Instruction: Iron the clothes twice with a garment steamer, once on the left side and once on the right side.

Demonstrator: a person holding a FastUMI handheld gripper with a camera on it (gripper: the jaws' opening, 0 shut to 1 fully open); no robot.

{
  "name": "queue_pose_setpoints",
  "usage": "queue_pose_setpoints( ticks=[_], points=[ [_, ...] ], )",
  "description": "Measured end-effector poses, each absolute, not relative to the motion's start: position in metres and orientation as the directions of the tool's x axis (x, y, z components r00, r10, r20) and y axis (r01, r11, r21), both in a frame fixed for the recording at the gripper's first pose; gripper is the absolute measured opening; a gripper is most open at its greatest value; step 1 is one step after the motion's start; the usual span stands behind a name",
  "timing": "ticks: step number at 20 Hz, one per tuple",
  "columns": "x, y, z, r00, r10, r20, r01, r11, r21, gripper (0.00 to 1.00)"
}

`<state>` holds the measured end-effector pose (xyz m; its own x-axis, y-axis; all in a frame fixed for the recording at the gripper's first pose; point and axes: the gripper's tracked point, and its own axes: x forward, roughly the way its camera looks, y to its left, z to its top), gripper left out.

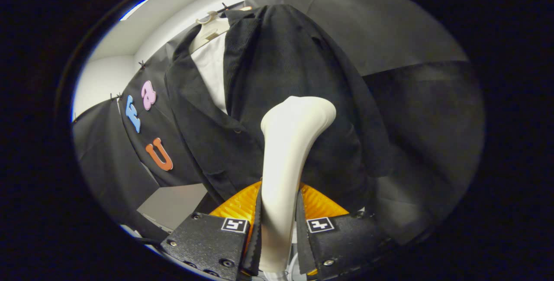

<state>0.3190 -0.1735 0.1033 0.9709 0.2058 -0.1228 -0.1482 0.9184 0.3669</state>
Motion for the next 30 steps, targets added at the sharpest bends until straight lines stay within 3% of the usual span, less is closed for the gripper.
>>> queue_pose_setpoints(
  ticks=[30],
  points=[
    [0.306, -0.180, -0.058, 0.907, 0.203, -0.369, 0.001, 0.875, 0.484, 0.36]
  ],
)
